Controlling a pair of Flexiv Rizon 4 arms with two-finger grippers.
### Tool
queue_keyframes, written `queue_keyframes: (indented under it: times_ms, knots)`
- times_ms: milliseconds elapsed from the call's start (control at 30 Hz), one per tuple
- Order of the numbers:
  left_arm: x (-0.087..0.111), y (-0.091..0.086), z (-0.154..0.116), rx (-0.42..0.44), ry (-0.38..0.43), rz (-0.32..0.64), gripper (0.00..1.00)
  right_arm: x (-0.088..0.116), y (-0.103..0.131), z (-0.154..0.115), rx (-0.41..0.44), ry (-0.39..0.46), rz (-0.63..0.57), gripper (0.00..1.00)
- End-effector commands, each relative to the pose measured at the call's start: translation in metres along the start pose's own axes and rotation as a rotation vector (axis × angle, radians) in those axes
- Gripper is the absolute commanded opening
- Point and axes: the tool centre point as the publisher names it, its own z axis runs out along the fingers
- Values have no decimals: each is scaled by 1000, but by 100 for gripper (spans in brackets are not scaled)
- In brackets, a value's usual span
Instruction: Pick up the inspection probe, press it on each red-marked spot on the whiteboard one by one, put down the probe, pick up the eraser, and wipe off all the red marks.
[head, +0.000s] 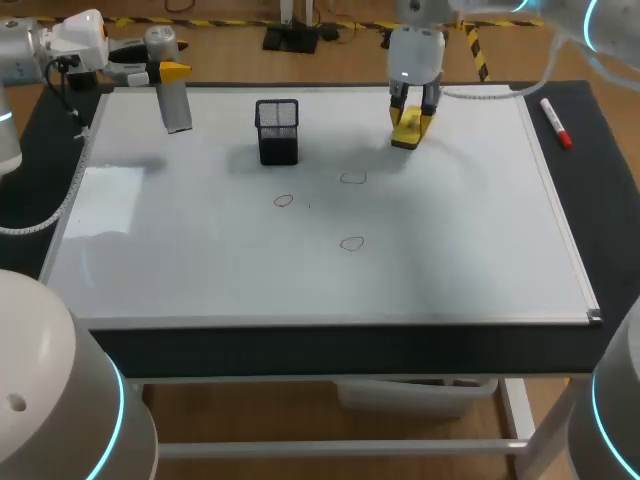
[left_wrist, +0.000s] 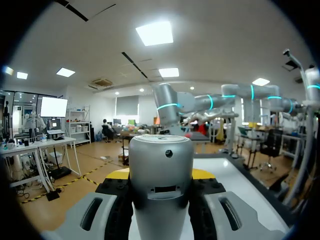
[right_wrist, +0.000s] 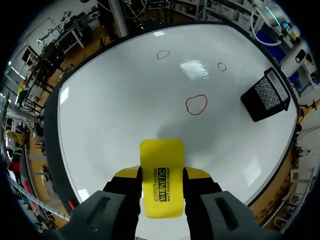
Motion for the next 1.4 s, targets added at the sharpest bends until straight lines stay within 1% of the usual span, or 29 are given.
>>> queue_keyframes:
  times_ms: [33,367,567,767,967,1400]
  knots:
    - [-1,-1,0,1,4,0,0,40,14,-6,317,-8,14,0]
    - [-1,-1,0,1,4,0,0,77,15,-3,320,-19,92,0]
    - [-1,-1,0,1,4,0,0,96,10,-1,289,-62,156,0]
    - [-1,-1,0,1,4,0,0,104,7,-1,277,-71,186,0]
    - [-1,-1,0,1,4,0,0,107,3,1,256,-72,216,0]
    - [-1,-1,0,1,4,0,0,115,-4,4,217,-102,267,0]
